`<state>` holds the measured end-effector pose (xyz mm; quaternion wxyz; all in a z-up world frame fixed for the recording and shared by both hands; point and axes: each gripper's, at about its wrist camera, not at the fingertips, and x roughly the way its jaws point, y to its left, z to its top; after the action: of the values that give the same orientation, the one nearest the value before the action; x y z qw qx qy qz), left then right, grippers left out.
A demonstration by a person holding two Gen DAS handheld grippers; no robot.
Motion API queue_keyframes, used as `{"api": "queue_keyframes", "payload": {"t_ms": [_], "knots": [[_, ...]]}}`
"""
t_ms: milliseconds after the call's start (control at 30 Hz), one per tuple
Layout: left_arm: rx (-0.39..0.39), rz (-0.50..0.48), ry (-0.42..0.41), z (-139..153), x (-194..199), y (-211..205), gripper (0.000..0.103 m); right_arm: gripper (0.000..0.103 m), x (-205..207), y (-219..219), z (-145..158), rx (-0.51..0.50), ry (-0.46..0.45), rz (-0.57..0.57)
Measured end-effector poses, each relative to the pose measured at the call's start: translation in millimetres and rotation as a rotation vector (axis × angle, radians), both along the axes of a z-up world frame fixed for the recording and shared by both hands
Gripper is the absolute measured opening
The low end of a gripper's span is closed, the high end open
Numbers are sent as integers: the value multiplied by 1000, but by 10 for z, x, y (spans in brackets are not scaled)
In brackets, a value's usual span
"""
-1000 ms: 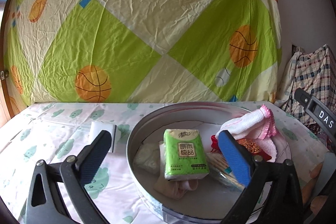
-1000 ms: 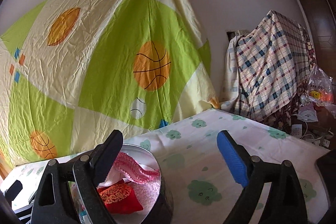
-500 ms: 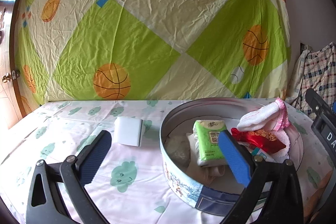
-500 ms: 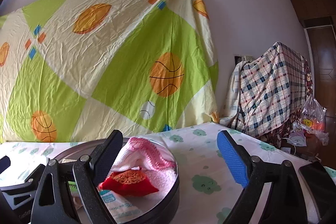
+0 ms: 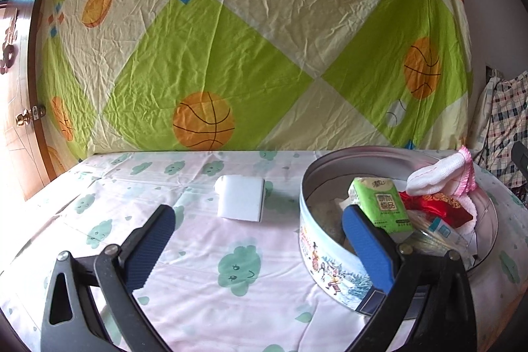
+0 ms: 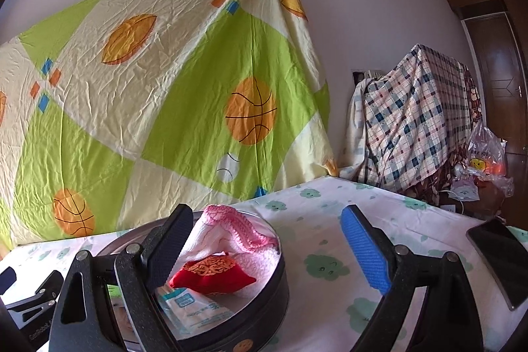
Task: Organize soft objects
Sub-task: 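Withdraw both open tools from the tin toward the white sponge block, then grasp the white sponge block with the right tool and lift it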
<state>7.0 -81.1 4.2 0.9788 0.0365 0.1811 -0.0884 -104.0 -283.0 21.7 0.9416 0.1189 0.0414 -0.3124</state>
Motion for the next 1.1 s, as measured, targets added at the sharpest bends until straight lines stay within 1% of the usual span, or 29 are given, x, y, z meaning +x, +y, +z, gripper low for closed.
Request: {"api": "queue_keyframes", "payload": {"t_ms": [267, 400, 700, 900, 1100], "knots": [[40, 47, -18, -5, 59, 235, 103, 93, 110, 308, -38, 27, 27, 44], [32, 86, -5, -14, 146, 461, 103, 93, 193, 540, -42, 19, 41, 91], [35, 168, 5, -38, 310, 936, 103, 93, 474, 1103, -68, 11, 83, 239], [20, 209, 20, -50, 419, 1189, 103, 93, 735, 1465, -77, -15, 137, 318], [18, 249, 23, -54, 521, 1412, 103, 93, 961, 1730, -102, -16, 160, 376]]}}
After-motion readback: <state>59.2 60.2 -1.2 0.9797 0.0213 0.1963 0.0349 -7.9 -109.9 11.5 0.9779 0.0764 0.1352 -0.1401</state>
